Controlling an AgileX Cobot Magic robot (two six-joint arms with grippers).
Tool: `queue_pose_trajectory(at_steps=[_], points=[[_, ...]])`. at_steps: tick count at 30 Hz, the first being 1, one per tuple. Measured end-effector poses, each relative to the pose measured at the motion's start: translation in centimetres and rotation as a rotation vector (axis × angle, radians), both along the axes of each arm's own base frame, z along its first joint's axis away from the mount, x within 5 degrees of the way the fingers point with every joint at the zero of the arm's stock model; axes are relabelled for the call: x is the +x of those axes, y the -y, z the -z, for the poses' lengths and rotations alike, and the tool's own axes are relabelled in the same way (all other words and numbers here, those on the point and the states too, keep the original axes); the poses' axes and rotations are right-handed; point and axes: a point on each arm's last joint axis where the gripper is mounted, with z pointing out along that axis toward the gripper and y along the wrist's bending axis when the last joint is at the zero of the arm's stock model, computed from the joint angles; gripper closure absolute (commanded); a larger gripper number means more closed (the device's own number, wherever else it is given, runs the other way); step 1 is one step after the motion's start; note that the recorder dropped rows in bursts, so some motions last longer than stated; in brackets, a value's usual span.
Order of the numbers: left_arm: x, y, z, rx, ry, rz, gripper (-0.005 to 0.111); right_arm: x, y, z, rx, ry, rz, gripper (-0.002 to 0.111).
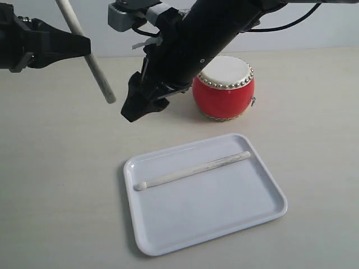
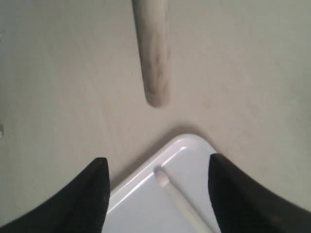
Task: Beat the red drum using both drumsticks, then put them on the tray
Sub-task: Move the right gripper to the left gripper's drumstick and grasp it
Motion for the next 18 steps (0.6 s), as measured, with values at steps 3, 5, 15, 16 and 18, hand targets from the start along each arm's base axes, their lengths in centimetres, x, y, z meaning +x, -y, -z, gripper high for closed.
queue_pose_trajectory(at_steps=[3, 5, 15, 16, 18], points=[[0.7, -0.6, 1.0, -0.077, -0.036, 0.017, 0.107, 0.4, -0.3, -0.3, 0.041, 0.037, 0.022, 0.051], [1.1, -0.7, 1.7, -0.105, -0.058, 0.019, 0.107, 0.7, -0.4, -0.4, 0.063, 0.068, 0.047, 0.051], [1.6, -0.2, 2.6, -0.217, -0.071, 0.087, 0.107, 1.3, -1.2, -1.4, 0.204, 0.124, 0.065, 0.051], [1.6, -0.1, 2.6, -0.222, -0.071, 0.089, 0.107, 1.4, -1.2, -1.5, 0.210, 0.130, 0.074, 0.051], [1.5, -0.1, 2.4, -0.236, -0.070, 0.101, 0.107, 1.5, -1.2, -1.5, 0.215, 0.142, 0.084, 0.051]])
